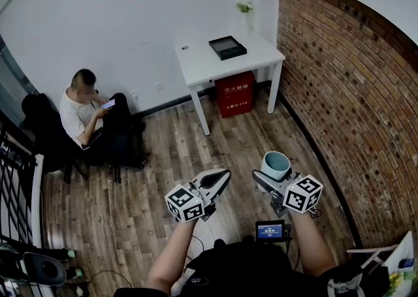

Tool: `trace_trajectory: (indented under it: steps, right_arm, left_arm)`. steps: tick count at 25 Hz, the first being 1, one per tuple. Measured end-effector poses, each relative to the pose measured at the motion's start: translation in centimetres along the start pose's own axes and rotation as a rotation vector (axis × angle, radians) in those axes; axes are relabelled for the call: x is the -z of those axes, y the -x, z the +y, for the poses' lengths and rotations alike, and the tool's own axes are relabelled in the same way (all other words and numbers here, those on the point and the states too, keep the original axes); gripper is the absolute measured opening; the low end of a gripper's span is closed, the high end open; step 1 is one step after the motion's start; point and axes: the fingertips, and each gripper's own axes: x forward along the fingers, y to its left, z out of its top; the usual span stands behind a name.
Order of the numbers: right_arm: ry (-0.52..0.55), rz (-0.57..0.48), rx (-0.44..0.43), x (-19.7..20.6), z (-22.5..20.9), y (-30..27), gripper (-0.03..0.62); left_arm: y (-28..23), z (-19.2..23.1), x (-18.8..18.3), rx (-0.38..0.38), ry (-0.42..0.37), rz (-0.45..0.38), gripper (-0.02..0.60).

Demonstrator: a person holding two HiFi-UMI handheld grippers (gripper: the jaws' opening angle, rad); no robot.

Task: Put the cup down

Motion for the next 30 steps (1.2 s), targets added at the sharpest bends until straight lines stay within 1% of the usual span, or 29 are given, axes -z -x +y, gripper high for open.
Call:
trace_trajectory:
  steps: [5,10,13,17,20,24,26,30]
  right_arm:
    - [-0.009,-0.006,-0.004,-0.2,-2.3,0.8,0.399]
    - [-0.035,0.004,-0.007,0.0,-4.8,1.0,0.399]
    - [-0.054,0.007,-0.003,0.1,-6.5,0.4,0.399]
    - [-0.062,0.014,0.015,-0.1,-9.2,-1.3,0.399]
    - [-0.070,0.025,0.037,-0.3,-11.6,-3.1,0.399]
    - [-0.063,0.027,0.070,-1.6,-15.4,-7.1,0.399]
    - [-0.062,0.027,0.087,-2.6,-17.4,-9.6,0.399]
    - [-0.044,0.023,0.105,-5.6,-20.8,-15.6,0.399]
  left_arm:
    - [-2.0,0.1,0.3,-0.013,-0.004,0.005,0.008]
    - [-3.7,0.7,1.0,-0.033,0.009,0.013,0.008]
    - [-4.8,2.0,1.4,-0.042,0.021,0.024,0.008]
    - [-6.9,4.7,1.5,-0.030,0.033,0.029,0.008]
    - [-8.4,7.5,1.6,-0.018,0.048,0.028,0.008]
    - [-10.9,13.2,0.8,0.004,0.059,0.026,0.008]
    - [-12.3,16.4,-0.1,0.013,0.055,0.027,0.008]
    - [-14.7,23.0,-2.6,0.039,0.023,0.043,0.008]
